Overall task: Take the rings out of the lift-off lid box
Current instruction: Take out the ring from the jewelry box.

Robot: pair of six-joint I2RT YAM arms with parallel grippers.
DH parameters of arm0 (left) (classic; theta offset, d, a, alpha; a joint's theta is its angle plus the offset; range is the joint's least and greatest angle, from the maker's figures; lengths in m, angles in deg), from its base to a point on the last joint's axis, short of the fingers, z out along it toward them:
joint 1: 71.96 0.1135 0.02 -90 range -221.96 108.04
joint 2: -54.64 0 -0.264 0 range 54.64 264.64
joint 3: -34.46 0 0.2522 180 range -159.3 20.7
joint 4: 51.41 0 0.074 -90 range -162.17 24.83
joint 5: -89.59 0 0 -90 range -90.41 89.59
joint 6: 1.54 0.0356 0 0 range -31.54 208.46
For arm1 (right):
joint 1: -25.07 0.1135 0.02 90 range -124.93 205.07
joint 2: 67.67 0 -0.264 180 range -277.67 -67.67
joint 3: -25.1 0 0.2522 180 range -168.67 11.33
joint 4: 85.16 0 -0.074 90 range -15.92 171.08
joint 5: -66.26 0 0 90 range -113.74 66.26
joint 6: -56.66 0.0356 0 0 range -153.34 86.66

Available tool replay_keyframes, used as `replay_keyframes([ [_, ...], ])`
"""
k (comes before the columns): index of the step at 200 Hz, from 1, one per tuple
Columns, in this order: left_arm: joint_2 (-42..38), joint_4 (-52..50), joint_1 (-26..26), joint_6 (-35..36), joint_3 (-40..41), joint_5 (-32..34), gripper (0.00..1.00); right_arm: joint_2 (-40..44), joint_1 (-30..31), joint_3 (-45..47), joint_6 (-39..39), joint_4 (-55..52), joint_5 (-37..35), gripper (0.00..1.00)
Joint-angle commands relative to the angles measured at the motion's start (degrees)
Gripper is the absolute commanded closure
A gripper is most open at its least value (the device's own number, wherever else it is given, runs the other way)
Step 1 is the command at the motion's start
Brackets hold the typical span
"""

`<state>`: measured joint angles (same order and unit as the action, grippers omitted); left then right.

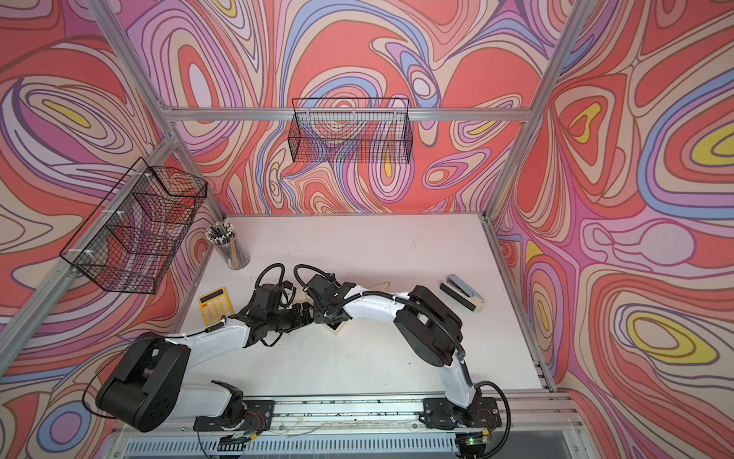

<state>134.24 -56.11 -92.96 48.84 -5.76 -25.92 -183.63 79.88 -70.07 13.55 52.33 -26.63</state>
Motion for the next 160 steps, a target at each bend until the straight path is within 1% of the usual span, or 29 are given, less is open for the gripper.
replay_keyframes([
  [1,3.6,-3.3,-0.9,0.2,0.2,0.8,0.29,2.0,-0.1,0.8,0.7,1.5,0.4,0.97],
  [22,5.0,-3.9,-1.8,0.1,-0.6,1.9,0.32,2.4,-0.1,1.1,0.6,1.8,0.3,0.97],
  [41,5.8,-4.0,-2.0,0.1,-0.7,2.0,0.42,3.1,-0.2,1.5,0.7,2.2,0.0,0.97],
  [65,6.6,-3.8,-2.2,-0.4,-0.7,2.2,0.52,4.2,-0.4,2.5,1.0,3.4,-0.2,0.97],
  [77,7.0,-4.0,-2.4,-0.2,-0.8,2.6,0.52,4.6,-0.4,2.9,1.0,4.2,-0.1,0.97],
  [87,7.4,-4.4,-2.8,0.0,-1.0,3.3,0.55,4.8,-0.5,3.2,1.1,4.5,-0.2,0.97],
  [97,7.9,-5.0,-3.2,0.3,-1.4,3.9,0.56,5.0,-0.4,3.2,1.0,4.6,-0.2,0.97],
  [160,10.5,-5.5,-4.0,0.2,-2.5,4.8,0.56,5.2,-0.7,3.6,0.8,5.5,1.1,0.98],
])
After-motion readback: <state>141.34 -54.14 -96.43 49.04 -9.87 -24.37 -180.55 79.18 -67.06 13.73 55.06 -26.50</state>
